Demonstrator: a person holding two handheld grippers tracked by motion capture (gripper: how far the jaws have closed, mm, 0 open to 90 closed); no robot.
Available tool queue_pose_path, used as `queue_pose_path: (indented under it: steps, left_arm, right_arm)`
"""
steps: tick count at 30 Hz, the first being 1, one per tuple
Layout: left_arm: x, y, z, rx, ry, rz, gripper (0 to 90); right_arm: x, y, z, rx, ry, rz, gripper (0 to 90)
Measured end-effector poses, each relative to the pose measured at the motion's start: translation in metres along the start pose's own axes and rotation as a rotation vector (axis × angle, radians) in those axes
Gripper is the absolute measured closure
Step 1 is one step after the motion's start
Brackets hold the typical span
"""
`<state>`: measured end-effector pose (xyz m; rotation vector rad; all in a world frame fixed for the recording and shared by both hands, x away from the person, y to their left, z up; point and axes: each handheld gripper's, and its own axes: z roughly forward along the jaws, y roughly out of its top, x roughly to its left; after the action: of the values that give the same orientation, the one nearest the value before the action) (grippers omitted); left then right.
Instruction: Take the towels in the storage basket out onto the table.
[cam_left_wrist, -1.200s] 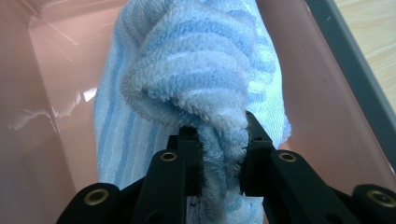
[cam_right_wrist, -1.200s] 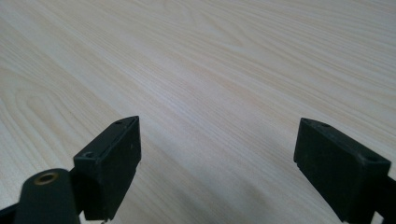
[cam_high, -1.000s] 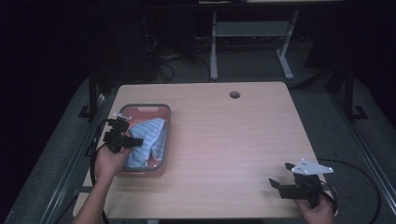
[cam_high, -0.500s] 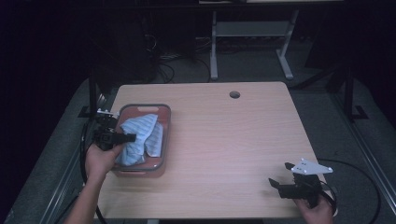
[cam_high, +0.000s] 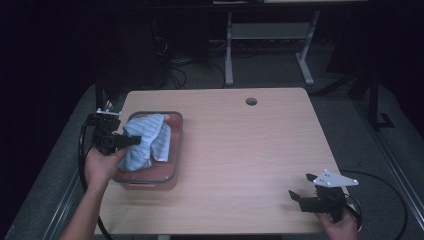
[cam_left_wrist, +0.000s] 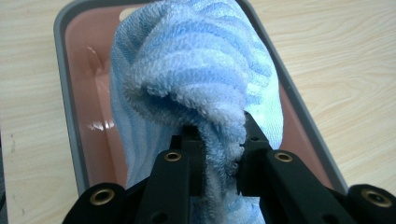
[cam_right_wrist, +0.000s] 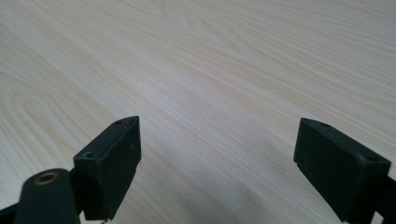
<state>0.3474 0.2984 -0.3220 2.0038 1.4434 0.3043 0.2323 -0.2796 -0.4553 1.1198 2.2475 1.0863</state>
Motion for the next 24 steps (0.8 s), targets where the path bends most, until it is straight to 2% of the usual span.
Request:
queue_pose_path:
  steps: [17,24]
  left_arm:
    - [-0.018,0.027,-0.022,-0.034,-0.02,0.025,76.7]
    - [-0.03,0.04,-0.028,-0.042,-0.026,0.054,76.7]
  right_arm:
    - [-0.001,0.0,0.0,-0.003,0.0,0.012,14.4]
    - [-0.002,0.0,-0.001,-0.008,0.0,0.015,14.4]
